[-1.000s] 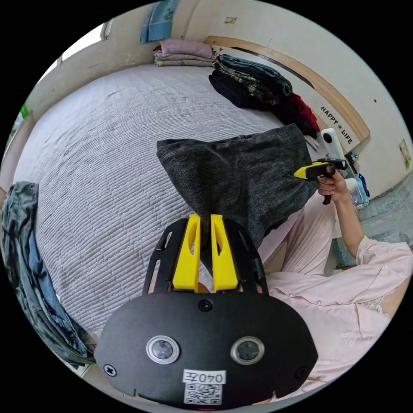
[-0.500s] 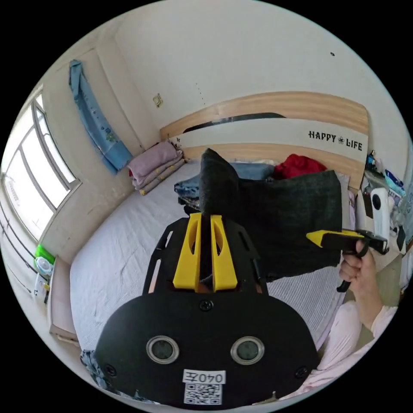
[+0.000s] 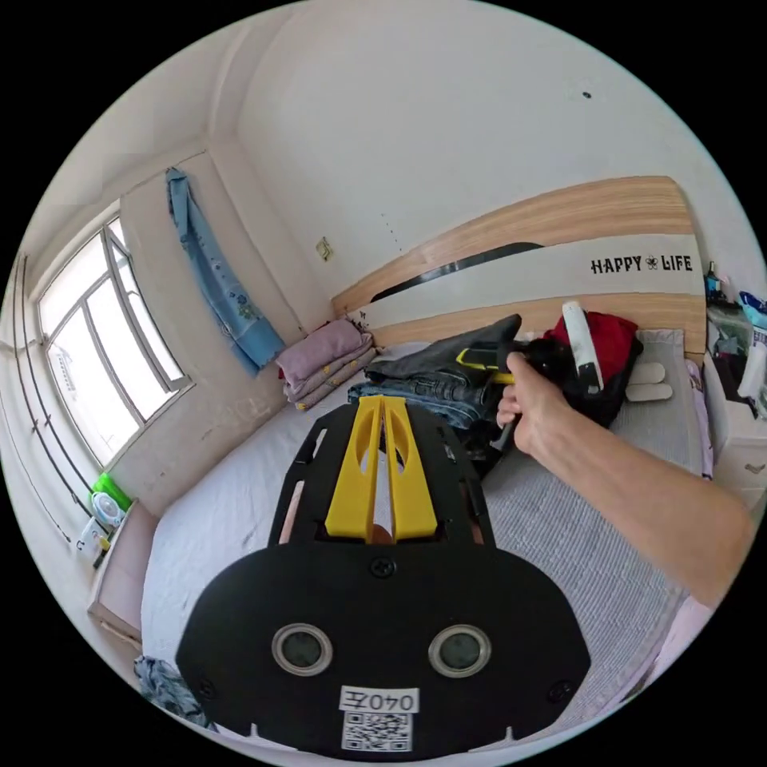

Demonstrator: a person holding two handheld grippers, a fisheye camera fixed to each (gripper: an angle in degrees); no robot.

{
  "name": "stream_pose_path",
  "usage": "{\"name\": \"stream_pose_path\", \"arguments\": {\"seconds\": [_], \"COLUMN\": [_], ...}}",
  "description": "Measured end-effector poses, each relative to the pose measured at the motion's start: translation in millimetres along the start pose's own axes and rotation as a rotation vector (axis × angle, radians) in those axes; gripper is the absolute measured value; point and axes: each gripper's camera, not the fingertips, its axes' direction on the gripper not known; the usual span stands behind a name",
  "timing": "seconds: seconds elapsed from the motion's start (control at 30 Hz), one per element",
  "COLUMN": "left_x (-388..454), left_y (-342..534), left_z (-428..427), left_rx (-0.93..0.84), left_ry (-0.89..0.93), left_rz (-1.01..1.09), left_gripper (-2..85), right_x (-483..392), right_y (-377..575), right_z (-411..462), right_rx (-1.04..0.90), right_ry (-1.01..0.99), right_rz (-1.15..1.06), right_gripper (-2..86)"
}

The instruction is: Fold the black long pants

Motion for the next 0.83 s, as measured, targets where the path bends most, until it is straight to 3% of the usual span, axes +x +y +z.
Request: {"name": "stream_pose_path", "arguments": {"seconds": [0.17, 0.27, 0.43, 0.53, 0.57, 0.7, 0.83], "left_x": [-13.6, -28.5, -54.8, -72.5, -79.1, -100.7, -166.6], "left_y": [60.3, 91.4, 160.1, 212.3, 229.2, 259.7, 272.0], "left_z": [-24.6, -60.5, -109.9, -138.7, -152.2, -199.7, -273.6], "left_rx": [-0.257, -0.296, -0.388, -0.486, -0.526, -0.62, -0.587], "left_ry": [0.286, 0.308, 0.283, 0.307, 0.31, 0.215, 0.114], "left_rz": [0.009, -0.019, -0.148, -0.306, -0.356, -0.386, -0.556], "left_gripper": [-0.9, -0.9, -0.9, -0.9, -0.9, -0.9, -0.9], "right_x": [-29.8, -59.8, -122.8, -124.0, -121.8, -91.5, -76.6], "right_y": [19.1, 52.3, 213.4, 320.0, 336.5, 412.1, 450.8], "right_z": [-15.5, -43.4, -97.6, -117.6, -117.1, -75.6, -60.9], "right_rx": [-0.164, -0.21, -0.298, -0.306, -0.32, -0.697, -0.774], "right_ry": [0.121, 0.201, 0.323, 0.3, 0.294, 0.193, 0.043], "right_rz": [-0.242, -0.441, -1.056, -1.29, -1.294, -1.155, -1.025], "right_gripper": [10.2, 5.2, -0.5, -0.8, -0.8, -0.8, -0.9]}}
